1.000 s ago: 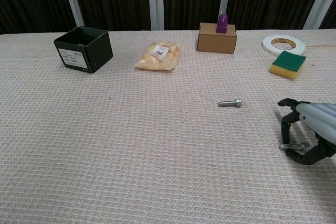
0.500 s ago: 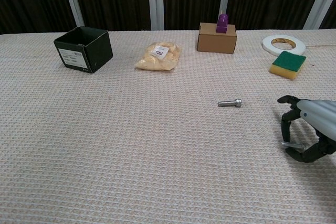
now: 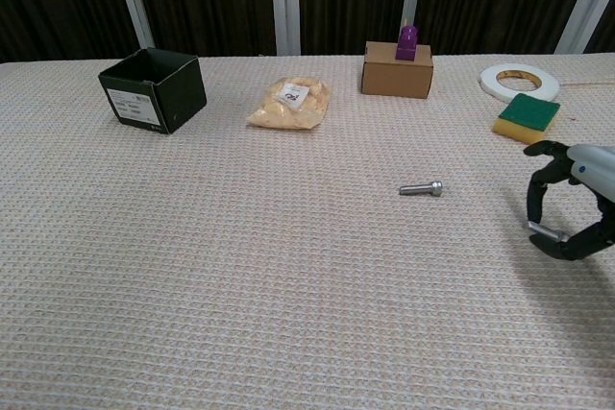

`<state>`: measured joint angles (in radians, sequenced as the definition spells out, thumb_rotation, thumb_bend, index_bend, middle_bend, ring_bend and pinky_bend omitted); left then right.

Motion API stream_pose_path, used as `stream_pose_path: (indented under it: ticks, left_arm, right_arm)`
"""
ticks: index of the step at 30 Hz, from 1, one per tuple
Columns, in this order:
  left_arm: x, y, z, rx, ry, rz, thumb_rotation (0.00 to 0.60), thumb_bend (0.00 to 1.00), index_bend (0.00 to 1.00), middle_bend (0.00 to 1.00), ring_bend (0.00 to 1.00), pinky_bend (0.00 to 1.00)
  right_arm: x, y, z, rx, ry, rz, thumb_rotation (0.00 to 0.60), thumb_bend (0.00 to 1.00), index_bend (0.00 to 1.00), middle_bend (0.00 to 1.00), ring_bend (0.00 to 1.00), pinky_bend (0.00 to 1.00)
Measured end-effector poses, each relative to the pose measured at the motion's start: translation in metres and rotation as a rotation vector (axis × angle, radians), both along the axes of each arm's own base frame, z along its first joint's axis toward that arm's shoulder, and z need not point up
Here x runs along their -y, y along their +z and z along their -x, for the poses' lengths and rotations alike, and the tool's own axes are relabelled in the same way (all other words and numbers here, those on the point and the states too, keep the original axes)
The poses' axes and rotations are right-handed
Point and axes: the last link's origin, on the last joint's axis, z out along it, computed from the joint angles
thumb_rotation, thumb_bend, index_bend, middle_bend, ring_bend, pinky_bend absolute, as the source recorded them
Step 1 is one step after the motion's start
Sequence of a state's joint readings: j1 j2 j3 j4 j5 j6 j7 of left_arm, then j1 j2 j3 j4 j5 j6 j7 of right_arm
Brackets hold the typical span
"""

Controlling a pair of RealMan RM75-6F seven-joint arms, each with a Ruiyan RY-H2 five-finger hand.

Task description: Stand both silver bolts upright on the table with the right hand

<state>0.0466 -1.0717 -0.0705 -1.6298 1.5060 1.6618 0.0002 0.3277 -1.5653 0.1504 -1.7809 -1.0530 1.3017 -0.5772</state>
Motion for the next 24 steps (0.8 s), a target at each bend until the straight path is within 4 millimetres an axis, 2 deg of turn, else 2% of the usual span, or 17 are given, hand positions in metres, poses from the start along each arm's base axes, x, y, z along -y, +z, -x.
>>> stream_pose_path:
  ticks: [5, 10, 19, 24]
  left_arm:
    - [0.000, 0.000, 0.000, 0.002, 0.001, -0.001, 0.600, 0.12, 0.07, 0.04, 0.00, 0.14]
    - [0.000, 0.000, 0.000, 0.003, 0.003, 0.001, 0.600, 0.12, 0.07, 0.04, 0.00, 0.14]
    - [0.000, -0.001, -0.001, 0.005, 0.002, 0.001, 0.600, 0.12, 0.07, 0.04, 0.00, 0.14]
    - [0.000, -0.001, -0.001, 0.005, 0.003, 0.000, 0.600, 0.12, 0.08, 0.04, 0.00, 0.14]
  right_arm:
    - [0.003, 0.003, 0.002, 0.088, -0.029, 0.008, 0.600, 0.40, 0.63, 0.07, 0.13, 0.19]
    - [0.004, 0.004, 0.004, 0.204, -0.054, 0.021, 0.600, 0.40, 0.65, 0.07, 0.13, 0.14]
    - [0.008, -0.001, 0.010, 0.555, -0.120, 0.059, 0.600, 0.40, 0.66, 0.07, 0.13, 0.08]
    - [0.013, -0.007, 0.023, 0.677, -0.115, 0.111, 0.600, 0.40, 0.66, 0.07, 0.13, 0.06]
